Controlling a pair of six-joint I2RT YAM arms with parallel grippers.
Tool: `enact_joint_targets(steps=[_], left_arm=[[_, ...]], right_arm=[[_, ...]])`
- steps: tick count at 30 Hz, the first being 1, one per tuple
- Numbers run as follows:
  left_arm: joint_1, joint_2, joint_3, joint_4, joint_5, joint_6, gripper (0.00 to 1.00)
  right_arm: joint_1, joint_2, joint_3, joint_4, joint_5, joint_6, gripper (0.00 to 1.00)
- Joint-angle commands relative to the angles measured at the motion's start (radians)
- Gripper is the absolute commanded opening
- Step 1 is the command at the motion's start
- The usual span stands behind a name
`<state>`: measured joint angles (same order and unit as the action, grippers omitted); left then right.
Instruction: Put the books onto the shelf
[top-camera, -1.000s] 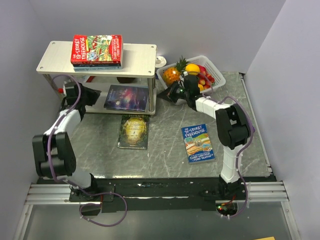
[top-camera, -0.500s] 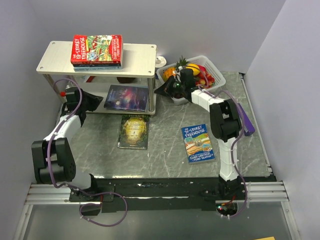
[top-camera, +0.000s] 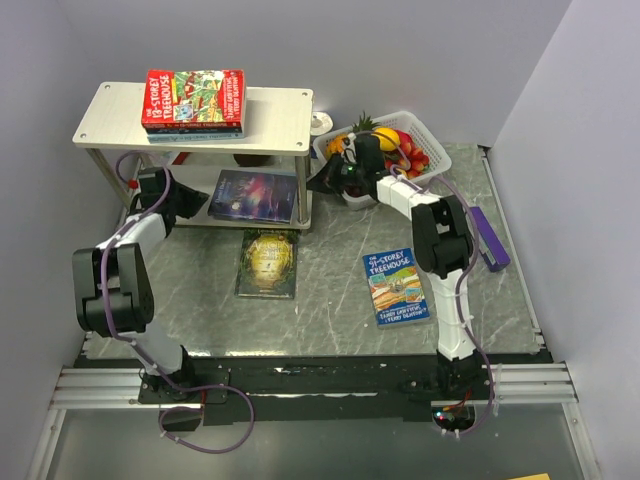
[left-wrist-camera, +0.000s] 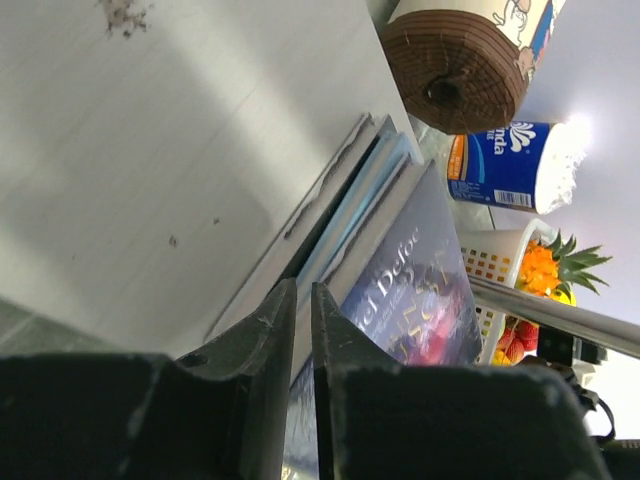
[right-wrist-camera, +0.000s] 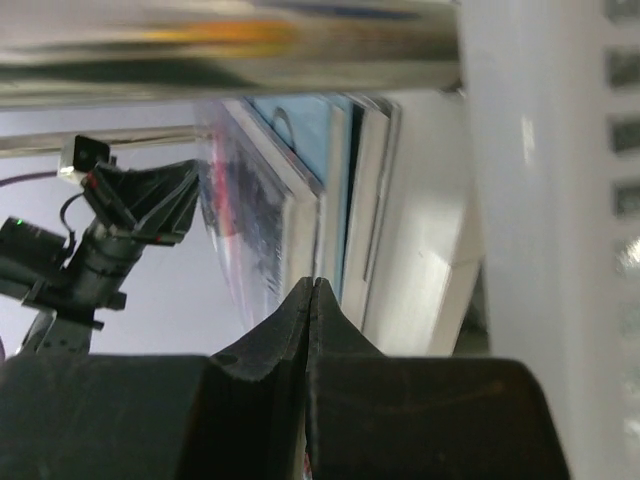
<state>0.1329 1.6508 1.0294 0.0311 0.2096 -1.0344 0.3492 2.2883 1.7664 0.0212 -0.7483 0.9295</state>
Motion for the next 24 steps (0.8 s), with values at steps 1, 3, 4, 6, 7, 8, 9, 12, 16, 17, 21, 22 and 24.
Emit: enact_joint_targets(steps=[1, 3, 4, 6, 7, 8, 9, 12, 16, 17, 21, 22, 24], left_arm=[[-0.001, 0.047, 0.067, 0.030, 0.016, -0.001, 0.17], [-0.003, 0.059, 0.058, 0.055, 0.022, -0.009, 0.17], [-0.001, 0.063, 0.054, 0.059, 0.027, -0.012, 0.17], [-0.001, 0.072, 0.054, 0.066, 0.030, -0.013, 0.17], [-0.001, 0.075, 0.052, 0.067, 0.036, -0.013, 0.17], [-0.003, 0.075, 0.054, 0.069, 0.037, -0.015, 0.17], [-0.001, 0.079, 0.049, 0.073, 0.045, -0.016, 0.16], [-0.001, 0.083, 0.037, 0.108, 0.065, -0.027, 0.16], [0.001, 0.089, 0.031, 0.135, 0.088, -0.036, 0.15], [-0.001, 0.089, 0.029, 0.141, 0.091, -0.036, 0.15], [-0.001, 0.102, 0.027, 0.161, 0.106, -0.044, 0.15], [-0.001, 0.109, 0.031, 0.162, 0.112, -0.049, 0.15], [-0.001, 0.119, 0.032, 0.173, 0.129, -0.053, 0.15]], right_arm=[[0.016, 0.025, 0.094, -0.033, -0.031, -0.041, 0.00], [0.022, 0.045, 0.129, -0.061, -0.033, -0.050, 0.00], [0.030, 0.054, 0.139, -0.075, -0.037, -0.055, 0.00], [0.031, 0.069, 0.157, -0.075, -0.040, -0.052, 0.00], [0.034, 0.076, 0.166, -0.073, -0.042, -0.051, 0.00], [0.037, 0.088, 0.180, -0.089, -0.042, -0.052, 0.00], [0.042, 0.095, 0.206, -0.098, -0.043, -0.054, 0.00], [0.050, 0.117, 0.235, -0.107, -0.049, -0.050, 0.00], [0.051, 0.117, 0.226, -0.096, -0.043, -0.044, 0.00], [0.051, 0.114, 0.220, -0.090, -0.040, -0.041, 0.00], [0.051, 0.115, 0.214, -0.081, -0.042, -0.035, 0.00], [0.051, 0.122, 0.217, -0.081, -0.043, -0.032, 0.00], [0.051, 0.128, 0.231, -0.087, -0.046, -0.032, 0.00]])
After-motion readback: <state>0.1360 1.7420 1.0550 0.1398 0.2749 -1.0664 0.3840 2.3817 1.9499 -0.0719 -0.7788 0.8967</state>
